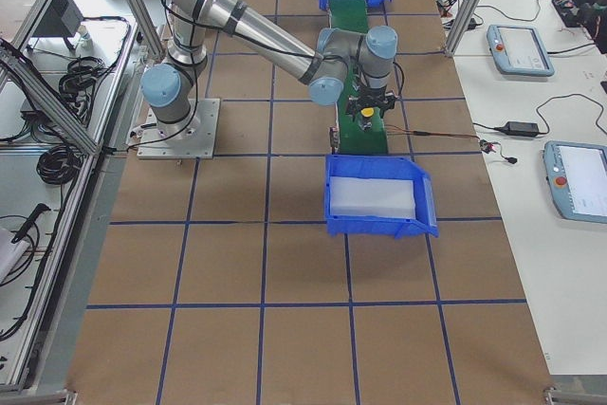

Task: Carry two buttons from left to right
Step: 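Close the right gripper on the yellow button at the conveyor end, then lift the yellow button into the right blue bin and release it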

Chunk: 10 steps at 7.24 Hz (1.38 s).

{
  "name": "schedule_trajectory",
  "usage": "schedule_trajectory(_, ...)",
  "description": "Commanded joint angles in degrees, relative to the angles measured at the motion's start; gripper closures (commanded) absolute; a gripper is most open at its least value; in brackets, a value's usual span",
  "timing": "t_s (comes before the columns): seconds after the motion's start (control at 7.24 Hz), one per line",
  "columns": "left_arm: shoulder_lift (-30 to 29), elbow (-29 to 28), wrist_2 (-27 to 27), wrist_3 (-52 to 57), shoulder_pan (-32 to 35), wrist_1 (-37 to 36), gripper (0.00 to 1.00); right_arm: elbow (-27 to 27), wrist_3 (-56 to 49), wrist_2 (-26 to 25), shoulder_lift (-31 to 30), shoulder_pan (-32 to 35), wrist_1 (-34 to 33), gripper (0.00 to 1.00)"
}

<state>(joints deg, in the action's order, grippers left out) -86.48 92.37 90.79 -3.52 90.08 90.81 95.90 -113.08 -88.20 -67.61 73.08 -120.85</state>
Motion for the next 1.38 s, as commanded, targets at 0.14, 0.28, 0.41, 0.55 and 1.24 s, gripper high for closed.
schedule_trajectory(0.14, 0.00, 0.00, 0.00, 0.00, 0.00, -0.02, 0.01, -0.27, -0.56, -0.13, 0.02, -0.13, 0.00, 0.93)
schedule_trajectory(0.28, 0.00, 0.00, 0.00, 0.00, 0.00, -0.02, 0.01, -0.62, -0.48, -0.74, -0.33, -0.31, 0.18, 0.96)
schedule_trajectory(0.41, 0.00, 0.00, 0.00, 0.00, 0.00, -0.02, 0.01, -0.98, -0.39, -1.36, -0.68, -0.57, 0.61, 0.96)
schedule_trajectory(0.55, 0.00, -0.09, 0.00, 0.00, 0.00, -0.02, 0.01, -2.81, 0.05, -1.28, -1.29, -1.01, 0.88, 0.97)
schedule_trajectory(1.24, 0.70, 0.17, -0.09, 0.09, 0.18, 0.15, 0.01, -14.78, -10.27, 3.99, 1.40, -21.01, 11.44, 0.96)
